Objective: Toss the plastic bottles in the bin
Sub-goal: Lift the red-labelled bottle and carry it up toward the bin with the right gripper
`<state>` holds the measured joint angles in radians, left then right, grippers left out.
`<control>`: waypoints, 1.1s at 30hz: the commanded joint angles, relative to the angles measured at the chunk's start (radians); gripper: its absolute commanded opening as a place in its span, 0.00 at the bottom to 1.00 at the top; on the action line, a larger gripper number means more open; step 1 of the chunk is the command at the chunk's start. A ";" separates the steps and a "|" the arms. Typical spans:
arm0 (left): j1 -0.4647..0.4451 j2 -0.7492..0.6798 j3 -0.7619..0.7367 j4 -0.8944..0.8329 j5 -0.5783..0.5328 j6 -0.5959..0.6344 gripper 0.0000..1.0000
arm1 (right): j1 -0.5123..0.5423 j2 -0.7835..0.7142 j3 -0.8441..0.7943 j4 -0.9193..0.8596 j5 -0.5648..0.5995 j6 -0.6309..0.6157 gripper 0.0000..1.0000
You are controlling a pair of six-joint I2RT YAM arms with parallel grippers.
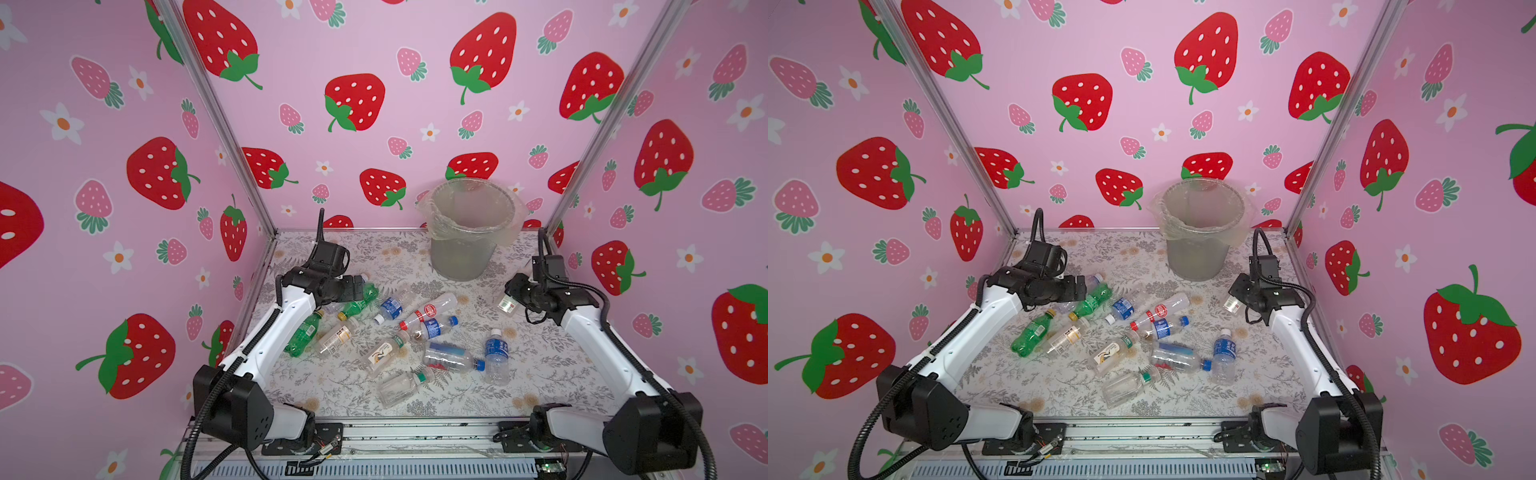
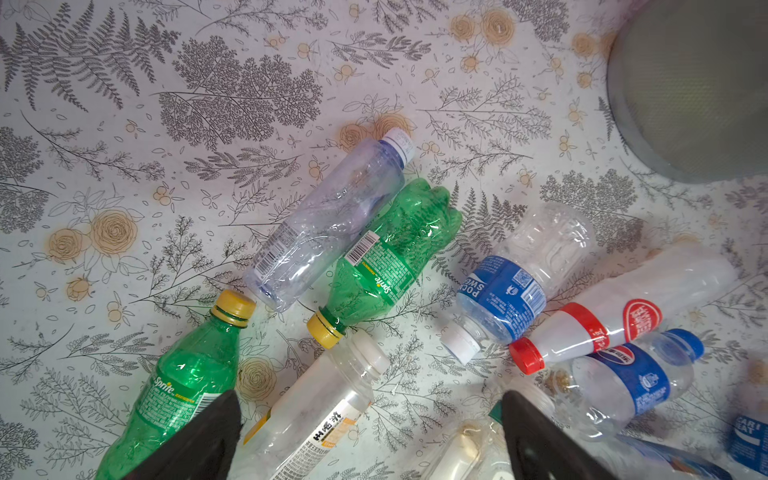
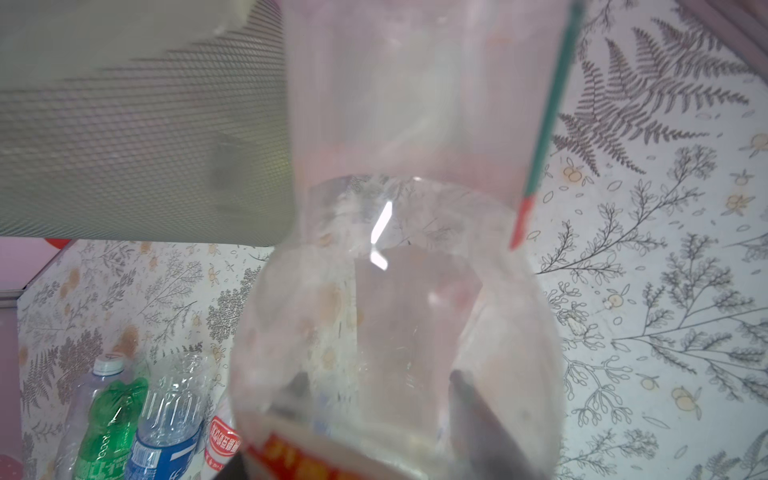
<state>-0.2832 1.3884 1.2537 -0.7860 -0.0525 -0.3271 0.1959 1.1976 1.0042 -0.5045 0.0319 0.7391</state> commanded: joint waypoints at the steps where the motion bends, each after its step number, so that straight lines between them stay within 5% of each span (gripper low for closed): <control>1: 0.005 -0.016 0.022 -0.018 0.010 -0.008 0.99 | -0.003 -0.056 0.061 0.017 -0.001 -0.082 0.52; 17: 0.004 -0.054 0.001 0.016 0.043 -0.010 0.99 | -0.001 0.012 0.287 0.050 -0.194 -0.137 0.52; 33: 0.016 -0.055 -0.005 0.035 0.080 -0.015 0.99 | 0.012 0.138 0.547 0.116 -0.246 -0.130 0.53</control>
<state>-0.2733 1.3476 1.2514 -0.7582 0.0132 -0.3378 0.2012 1.3235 1.5177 -0.4042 -0.2001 0.6098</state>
